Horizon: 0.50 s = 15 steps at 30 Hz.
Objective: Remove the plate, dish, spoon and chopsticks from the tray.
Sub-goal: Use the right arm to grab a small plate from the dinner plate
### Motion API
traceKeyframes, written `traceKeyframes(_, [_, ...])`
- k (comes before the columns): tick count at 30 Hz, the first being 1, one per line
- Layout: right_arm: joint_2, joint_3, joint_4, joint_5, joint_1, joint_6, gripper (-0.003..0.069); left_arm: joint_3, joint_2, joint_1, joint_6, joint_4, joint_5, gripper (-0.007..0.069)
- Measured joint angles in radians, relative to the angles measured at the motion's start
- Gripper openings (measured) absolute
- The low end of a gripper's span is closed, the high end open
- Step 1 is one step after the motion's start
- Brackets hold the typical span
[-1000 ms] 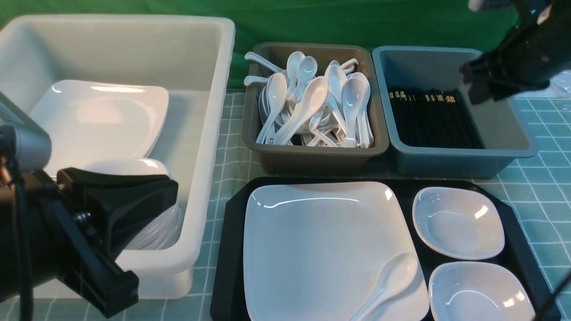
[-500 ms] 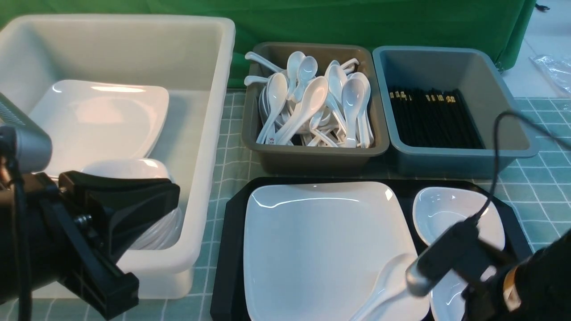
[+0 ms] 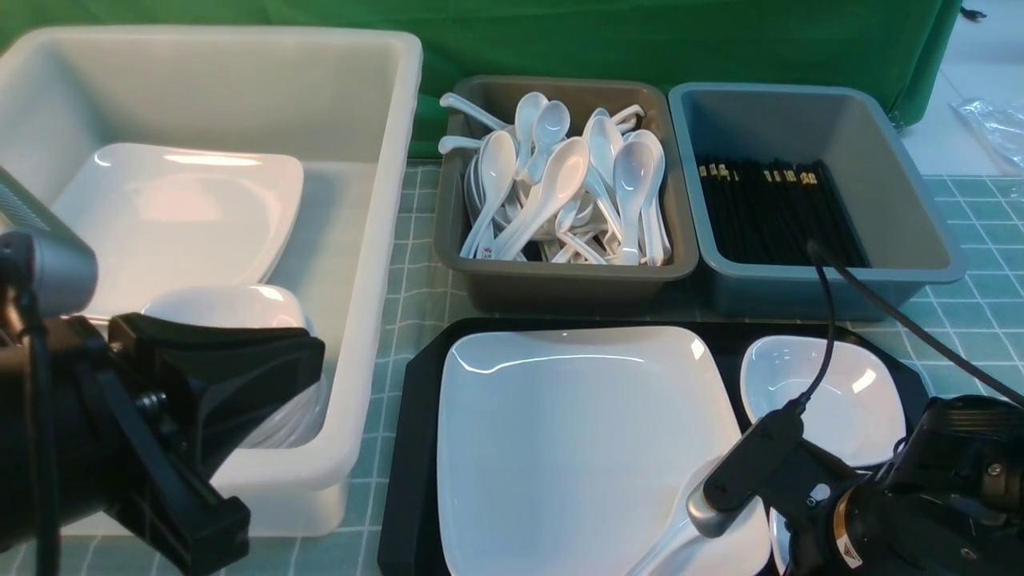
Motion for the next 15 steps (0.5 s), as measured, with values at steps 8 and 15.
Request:
traceKeyframes(8, [0.009,-0.011,0.005,0.054,0.007,0.005,0.0273,0.000,0.000,0.000,0.000,0.000,0.002,0.0017])
traceKeyframes(15, [-0.008,-0.099,0.055,0.316,0.021,-0.021,0.0198,0.000,0.000,0.000,0.000,0.000,0.014,0.0017])
